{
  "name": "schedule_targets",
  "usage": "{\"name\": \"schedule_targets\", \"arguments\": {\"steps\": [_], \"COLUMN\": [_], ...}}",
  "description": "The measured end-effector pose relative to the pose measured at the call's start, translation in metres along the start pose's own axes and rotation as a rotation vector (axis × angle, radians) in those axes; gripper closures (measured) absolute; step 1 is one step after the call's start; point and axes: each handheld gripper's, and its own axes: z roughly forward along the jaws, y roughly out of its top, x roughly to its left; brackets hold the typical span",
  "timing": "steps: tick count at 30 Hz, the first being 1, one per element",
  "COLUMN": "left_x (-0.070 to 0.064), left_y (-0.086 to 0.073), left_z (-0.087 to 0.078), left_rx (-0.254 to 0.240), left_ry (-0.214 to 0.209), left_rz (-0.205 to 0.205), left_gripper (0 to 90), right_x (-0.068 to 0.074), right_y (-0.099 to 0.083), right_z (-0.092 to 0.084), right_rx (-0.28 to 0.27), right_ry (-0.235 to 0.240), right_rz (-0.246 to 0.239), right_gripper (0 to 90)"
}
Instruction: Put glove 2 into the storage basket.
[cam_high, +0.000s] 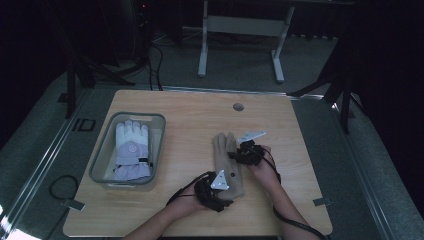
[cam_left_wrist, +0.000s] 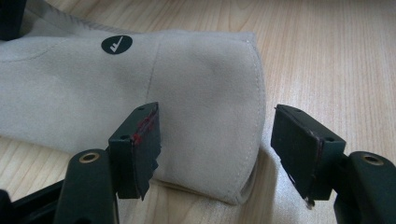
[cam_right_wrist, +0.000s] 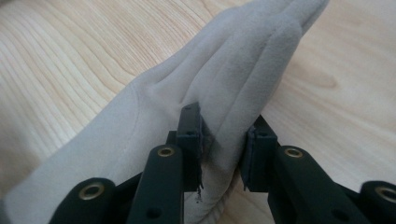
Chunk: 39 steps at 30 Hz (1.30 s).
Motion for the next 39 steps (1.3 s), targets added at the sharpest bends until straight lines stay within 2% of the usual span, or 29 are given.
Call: {"name": "schedule_targets", "arguments": {"steps": [2,4,7,10,13,15,17,20,23,25,31,32,36,38,39], "left_x": [-0.001,-0.002,-0.004,-0.003,-0.001,0.002,0.004,0.005,0.008,0.007,0.008,0.008,0.011,0.011,0.011], "left_y": [0.0,0.001,0.003,0.005,0.006,0.007,0.007,0.008,0.008,0.009,0.011,0.012,0.015,0.016,0.018], "left_z": [0.001,0.0,0.001,0.0,0.0,-0.001,-0.002,-0.006,-0.01,-0.013,-0.019,-0.021,-0.03,-0.031,-0.035], "left_rx": [0.007,0.019,0.038,0.049,0.061,0.059,0.056,0.053,0.036,0.043,0.036,0.035,0.025,0.023,0.031], "left_ry": [0.011,0.043,0.084,0.108,0.133,0.122,0.118,0.129,0.115,0.129,0.137,0.151,0.163,0.166,0.183], "left_rz": [0.002,0.014,0.039,0.036,0.036,0.017,-0.003,-0.008,-0.035,-0.015,-0.014,-0.006,-0.009,-0.008,0.005], "left_gripper": [33.4,37.6,48.8,55.8,71.0,76.0,78.0,79.3,79.7,79.7,79.7,79.7,79.7,79.7,79.7], "right_x": [0.005,0.006,0.003,0.004,0.005,0.005,0.007,0.008,0.008,0.008,0.009,0.009,0.01,0.011,0.012], "right_y": [0.001,0.002,0.003,0.004,0.006,0.007,0.009,0.013,0.018,0.02,0.024,0.025,0.033,0.038,0.043], "right_z": [-0.001,-0.002,-0.001,-0.001,0.0,0.0,-0.002,-0.006,-0.01,-0.01,-0.013,-0.013,-0.019,-0.022,-0.024], "right_rx": [-0.002,-0.006,0.0,0.009,0.014,0.015,-0.002,-0.018,-0.014,-0.006,-0.026,-0.026,-0.058,-0.069,-0.076], "right_ry": [-0.029,-0.025,-0.013,-0.02,-0.023,-0.024,-0.036,-0.041,-0.032,-0.03,-0.029,-0.027,-0.043,-0.035,-0.038], "right_rz": [-0.049,-0.044,-0.025,-0.021,-0.014,-0.013,-0.021,-0.026,-0.017,-0.019,-0.002,0.001,0.007,0.006,0.003], "right_gripper": [73.8,74.4,74.6,74.6,74.7,75.0,75.9,79.2,80.5,80.8,81.3,81.3,81.3,81.3,81.3]}}
